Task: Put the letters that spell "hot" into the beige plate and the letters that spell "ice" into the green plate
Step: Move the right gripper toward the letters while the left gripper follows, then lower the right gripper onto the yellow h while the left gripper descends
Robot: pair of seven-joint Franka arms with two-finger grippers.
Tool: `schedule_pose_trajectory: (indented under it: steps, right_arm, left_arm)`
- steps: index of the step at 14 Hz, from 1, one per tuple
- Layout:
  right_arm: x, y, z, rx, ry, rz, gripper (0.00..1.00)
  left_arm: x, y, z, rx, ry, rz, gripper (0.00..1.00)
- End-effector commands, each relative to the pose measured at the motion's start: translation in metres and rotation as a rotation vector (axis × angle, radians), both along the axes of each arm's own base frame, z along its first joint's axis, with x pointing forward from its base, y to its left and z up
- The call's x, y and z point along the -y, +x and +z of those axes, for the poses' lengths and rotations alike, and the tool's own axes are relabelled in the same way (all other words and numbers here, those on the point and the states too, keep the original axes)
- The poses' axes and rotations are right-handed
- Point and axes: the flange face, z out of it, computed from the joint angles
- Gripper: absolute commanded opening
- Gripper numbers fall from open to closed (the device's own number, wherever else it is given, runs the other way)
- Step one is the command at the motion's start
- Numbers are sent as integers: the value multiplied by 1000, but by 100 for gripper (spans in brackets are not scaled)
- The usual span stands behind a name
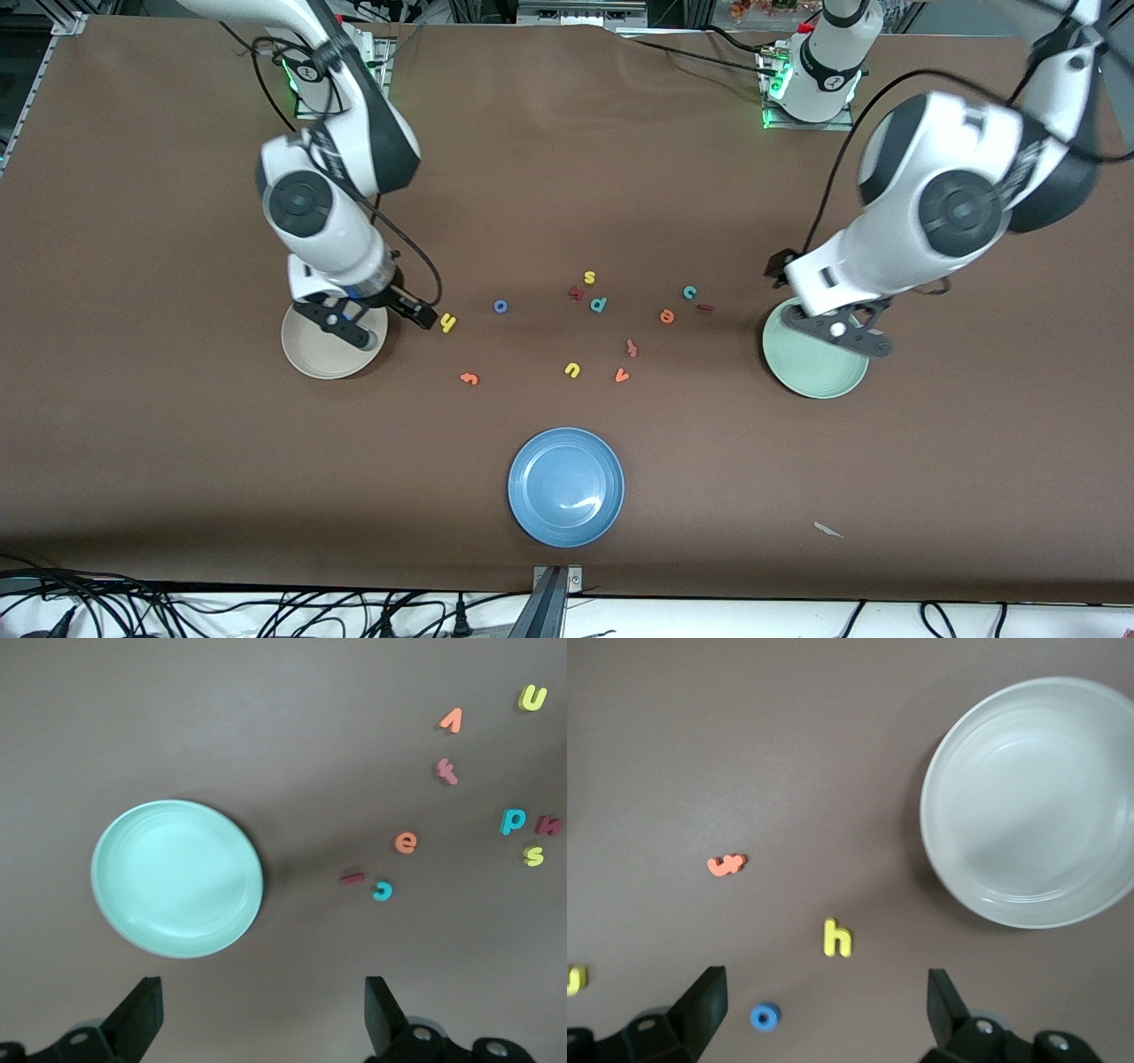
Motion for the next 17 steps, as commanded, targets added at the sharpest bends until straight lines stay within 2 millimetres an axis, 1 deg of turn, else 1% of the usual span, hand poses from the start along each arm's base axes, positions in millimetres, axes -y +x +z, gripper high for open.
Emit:
schedule_pose_trajectory:
  steps: [1, 2, 3, 5, 6, 7, 9, 10, 13, 14, 16, 17]
  right_arm:
    - [-15, 2, -41, 29, -6, -91, 100]
    - [-26, -3, -58, 27, -5, -106, 100]
    - [-29, -4, -69, 28, -4, -129, 100]
    - [-30, -5, -85, 19, -5, -140, 100]
    - [-31, -6, -89, 13, -6, -140, 100]
    - [-29, -6, -92, 11, -8, -140, 100]
    - [-26, -9, -104, 6, -10, -140, 100]
    - [-24, -13, -110, 8, -7, -139, 100]
    - [-20, -18, -119, 11, -4, -128, 100]
    - [-20, -19, -120, 14, 0, -131, 100]
    - [-18, -22, -124, 7, -3, -132, 99]
    - [-17, -23, -126, 3, -6, -130, 99]
  left_arm:
    - [35, 5, -33, -19, -30, -140, 100]
    - [37, 7, -44, -28, -41, -172, 100]
    - [38, 6, -57, -46, -46, -206, 100]
    - [41, 8, -69, -53, -66, -287, 100]
    - [49, 5, -74, -60, -92, -322, 100]
    - [54, 5, -85, -65, -116, -367, 100]
    - [54, 7, -113, -90, -151, -490, 100]
    - [57, 7, -121, -89, -176, -532, 100]
    - [54, -3, -158, -74, -215, -637, 100]
    - [54, -7, -165, -72, -222, -659, 100]
    - [58, -11, -168, -75, -225, -721, 98]
    - [57, -15, -176, -78, -229, -745, 97]
